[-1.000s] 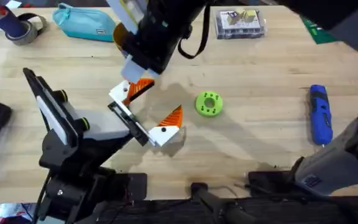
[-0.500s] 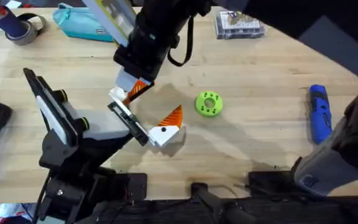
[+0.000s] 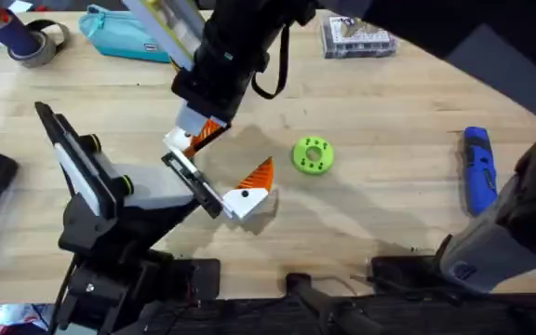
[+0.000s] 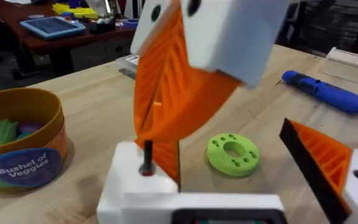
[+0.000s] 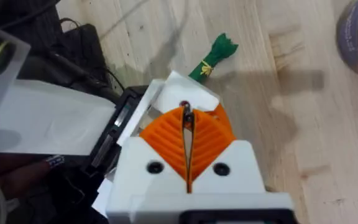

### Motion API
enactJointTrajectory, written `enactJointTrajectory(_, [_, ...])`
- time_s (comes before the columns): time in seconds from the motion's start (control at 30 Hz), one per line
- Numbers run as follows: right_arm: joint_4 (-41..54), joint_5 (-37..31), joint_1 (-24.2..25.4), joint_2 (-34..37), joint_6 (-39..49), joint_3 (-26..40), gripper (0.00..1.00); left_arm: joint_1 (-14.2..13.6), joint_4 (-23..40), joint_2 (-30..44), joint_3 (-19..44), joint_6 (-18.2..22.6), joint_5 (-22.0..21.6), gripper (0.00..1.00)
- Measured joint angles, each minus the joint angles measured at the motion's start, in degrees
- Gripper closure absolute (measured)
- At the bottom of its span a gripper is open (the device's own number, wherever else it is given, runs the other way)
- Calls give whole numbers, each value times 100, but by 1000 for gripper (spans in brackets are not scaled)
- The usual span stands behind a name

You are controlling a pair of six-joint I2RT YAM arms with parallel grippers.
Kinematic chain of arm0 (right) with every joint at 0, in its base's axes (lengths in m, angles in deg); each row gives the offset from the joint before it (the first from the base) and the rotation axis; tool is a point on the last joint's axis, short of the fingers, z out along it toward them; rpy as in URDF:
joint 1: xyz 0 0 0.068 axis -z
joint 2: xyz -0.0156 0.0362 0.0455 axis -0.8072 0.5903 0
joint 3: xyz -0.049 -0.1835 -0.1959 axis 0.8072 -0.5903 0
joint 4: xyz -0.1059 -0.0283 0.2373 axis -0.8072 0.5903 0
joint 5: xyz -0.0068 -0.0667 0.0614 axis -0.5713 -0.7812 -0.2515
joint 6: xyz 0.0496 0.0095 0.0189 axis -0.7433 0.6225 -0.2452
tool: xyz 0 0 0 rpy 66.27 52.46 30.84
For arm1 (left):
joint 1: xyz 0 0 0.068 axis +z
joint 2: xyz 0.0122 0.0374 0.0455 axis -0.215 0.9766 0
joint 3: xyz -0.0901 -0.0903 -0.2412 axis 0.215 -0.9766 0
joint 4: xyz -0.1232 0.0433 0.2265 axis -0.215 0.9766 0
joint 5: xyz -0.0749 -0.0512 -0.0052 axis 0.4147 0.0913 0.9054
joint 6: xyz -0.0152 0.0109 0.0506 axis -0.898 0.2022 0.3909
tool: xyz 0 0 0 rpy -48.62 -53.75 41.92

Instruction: Pick up the gripper from the table and insert it into the empty holder that is missing its gripper. Then pick up a screw, insert it into the mounting hole, and use the screwdriver to tighten it. Finally, clean up the table by picking up the vegetable and placing it into the bucket.

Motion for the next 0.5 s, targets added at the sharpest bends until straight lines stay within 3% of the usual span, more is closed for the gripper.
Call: enactJointTrajectory(0.5, [-24,19,-61,185,0,9,994,0,2,2,0,-46,-7,10])
